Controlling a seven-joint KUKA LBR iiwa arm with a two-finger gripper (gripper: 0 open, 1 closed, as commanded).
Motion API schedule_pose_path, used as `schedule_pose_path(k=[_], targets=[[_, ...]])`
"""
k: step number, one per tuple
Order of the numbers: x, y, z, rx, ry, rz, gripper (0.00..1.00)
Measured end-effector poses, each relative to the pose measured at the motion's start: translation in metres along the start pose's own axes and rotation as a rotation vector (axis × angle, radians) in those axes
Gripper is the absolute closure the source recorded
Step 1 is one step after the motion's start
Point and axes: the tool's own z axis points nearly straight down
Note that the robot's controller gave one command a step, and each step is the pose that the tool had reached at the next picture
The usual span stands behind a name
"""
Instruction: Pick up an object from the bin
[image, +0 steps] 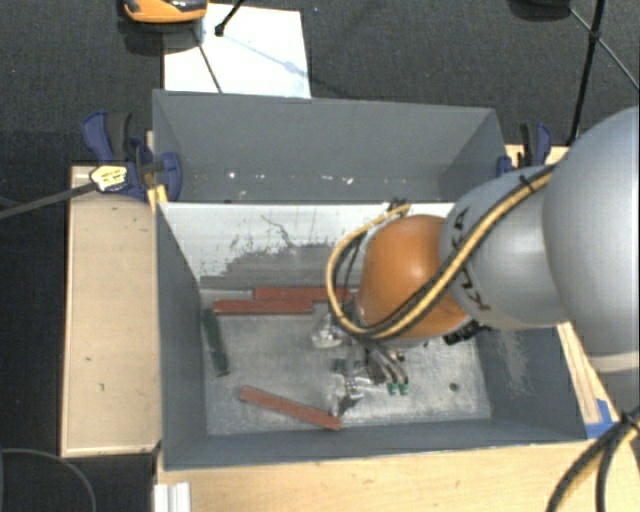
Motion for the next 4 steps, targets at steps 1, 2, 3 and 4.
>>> schedule_pose_path(k=[1,2,3,4], targets=[[-0.005,-0.069,0.004,0.002,-0.007,-0.139,1.00],[-0.005,-0.069,0.004,0.002,-0.007,-0.139,1.00],[-0.009,-0.066,0.005,0.005,-0.003,-0.180,1.00],[0.009,-0.050,-0.148,0.000,-0.001,-0.281,1.00]])
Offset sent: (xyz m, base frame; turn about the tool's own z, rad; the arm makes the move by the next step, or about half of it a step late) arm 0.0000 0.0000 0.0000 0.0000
